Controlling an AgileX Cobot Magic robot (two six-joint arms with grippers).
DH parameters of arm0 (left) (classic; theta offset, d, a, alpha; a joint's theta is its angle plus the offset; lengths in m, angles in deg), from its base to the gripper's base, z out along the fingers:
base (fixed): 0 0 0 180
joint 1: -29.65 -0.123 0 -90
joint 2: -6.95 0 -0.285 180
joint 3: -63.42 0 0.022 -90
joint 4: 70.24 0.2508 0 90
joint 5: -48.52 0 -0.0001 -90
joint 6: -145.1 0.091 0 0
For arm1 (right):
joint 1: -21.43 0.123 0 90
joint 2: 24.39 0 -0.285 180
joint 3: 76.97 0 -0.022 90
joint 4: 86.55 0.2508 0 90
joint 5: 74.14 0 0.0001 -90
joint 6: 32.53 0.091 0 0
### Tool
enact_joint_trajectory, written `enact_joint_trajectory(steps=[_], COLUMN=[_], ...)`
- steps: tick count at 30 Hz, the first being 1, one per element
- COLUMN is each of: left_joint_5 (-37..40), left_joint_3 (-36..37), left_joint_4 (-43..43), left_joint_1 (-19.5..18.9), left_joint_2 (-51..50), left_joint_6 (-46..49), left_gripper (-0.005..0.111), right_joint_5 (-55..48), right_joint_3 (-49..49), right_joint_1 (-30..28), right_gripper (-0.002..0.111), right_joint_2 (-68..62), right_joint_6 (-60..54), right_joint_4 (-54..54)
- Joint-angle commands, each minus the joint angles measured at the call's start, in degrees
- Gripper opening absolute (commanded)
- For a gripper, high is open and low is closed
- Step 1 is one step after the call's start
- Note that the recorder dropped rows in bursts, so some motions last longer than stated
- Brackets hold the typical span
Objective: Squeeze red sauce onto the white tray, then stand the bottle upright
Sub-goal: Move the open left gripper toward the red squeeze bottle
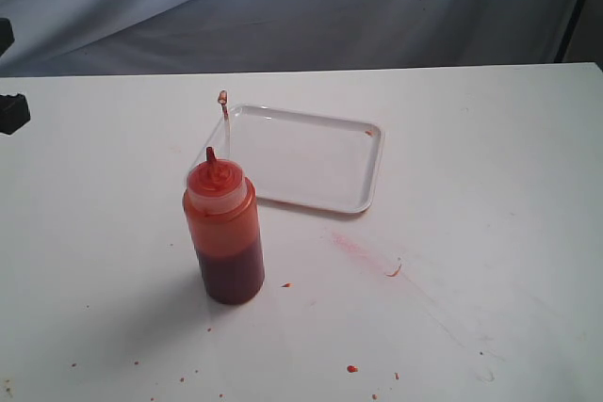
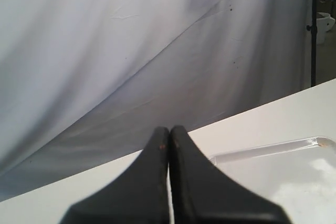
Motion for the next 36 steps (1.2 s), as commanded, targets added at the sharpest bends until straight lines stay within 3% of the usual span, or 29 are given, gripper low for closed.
enact_joint_trajectory(steps=[1,10,15,22,25,30,32,35,36], left_joint_5=[-0.68,-0.67,-0.67,-7.04,-8.22,-8.33,-8.33,-8.8,-8.8], left_joint_3=[0.8,6.0,11.55,16.9,17.04,17.04,17.04,17.04,17.04], left_joint_4=[-0.22,11.97,12.36,12.36,14.0,14.09,14.09,10.93,8.7], left_joint_1=[-0.12,-0.12,-0.12,-0.12,-0.12,-0.12,-0.12,-0.12,-0.12], left_joint_2=[-0.2,-0.2,-0.2,-0.2,-0.2,-0.2,-0.2,-0.2,-0.2], left_joint_6=[-0.24,-0.73,-10.4,-10.67,-10.67,-17.05,-21.24,-29.72,-31.68], left_gripper=[0.0,0.0,0.0,0.001,0.007,0.032,0.05,0.095,0.105], right_joint_5=[0.49,0.49,0.49,0.49,0.49,0.49,0.49,0.49,0.49], right_joint_3=[0.22,0.22,0.22,0.22,0.22,0.22,0.22,0.22,0.22], right_joint_1=[0.06,0.06,0.06,0.06,0.06,0.06,0.06,0.06,0.06], right_gripper=[0.0,0.0,0.0,0.0,0.0,0.0,0.0,0.0,0.0], right_joint_2=[0.16,0.16,0.16,0.16,0.16,0.16,0.16,0.16,0.16], right_joint_6=[0.08,0.08,0.08,0.08,0.08,0.08,0.08,0.08,0.08], right_joint_4=[0.04,0.04,0.04,0.04,0.04,0.04,0.04,0.04,0.04])
